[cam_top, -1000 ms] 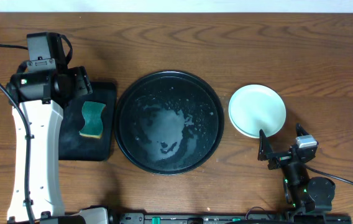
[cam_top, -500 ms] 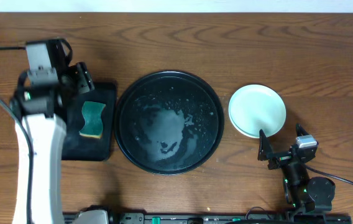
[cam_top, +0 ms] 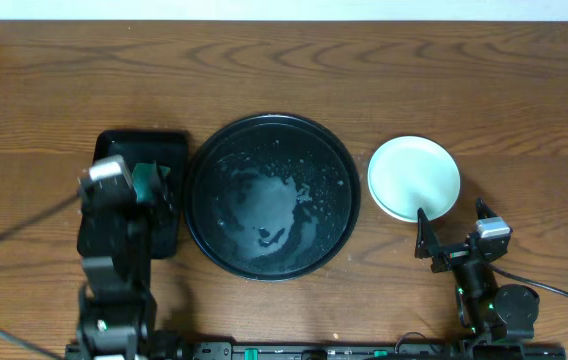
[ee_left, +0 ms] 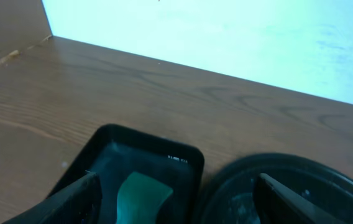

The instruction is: Clean dirty plates on tray and stack at the side

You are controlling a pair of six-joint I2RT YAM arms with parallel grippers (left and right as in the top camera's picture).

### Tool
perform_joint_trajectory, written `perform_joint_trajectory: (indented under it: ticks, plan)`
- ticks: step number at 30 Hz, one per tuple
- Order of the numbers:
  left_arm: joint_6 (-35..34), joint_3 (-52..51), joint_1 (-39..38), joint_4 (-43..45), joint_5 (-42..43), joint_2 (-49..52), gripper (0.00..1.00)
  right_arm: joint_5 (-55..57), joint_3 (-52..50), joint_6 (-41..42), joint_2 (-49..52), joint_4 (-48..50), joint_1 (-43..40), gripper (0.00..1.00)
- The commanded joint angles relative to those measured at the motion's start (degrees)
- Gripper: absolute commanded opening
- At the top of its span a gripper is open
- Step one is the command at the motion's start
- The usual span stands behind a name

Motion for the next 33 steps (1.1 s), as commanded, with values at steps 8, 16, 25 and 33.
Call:
perform_joint_trajectory:
  ticks: [8, 16, 25, 33]
  plan:
    - [2.1, -17.1, -1.5, 7.5, 0.6, -18.8, 0.78, -0.1, -0.1, -0.5, -0.4, -0.2, 0.6, 0.99]
    - [2.4, -22.7, -1.5, 7.5, 0.6, -25.1, 0.78, -0.1, -0.1, -0.5, -0.4, -0.2, 0.6, 0.99]
    - [2.9, -24.3, -1.8, 2.0, 0.6, -30.4, 0.78, -0.1, -0.1, -0.5, -0.4, -0.2, 0.6, 0.99]
    - [2.9, -24.3, -1.8, 2.1, 0.6, -29.6, 0.78, -0.1, -0.1, -0.5, -0.4, -0.2, 0.6, 0.99]
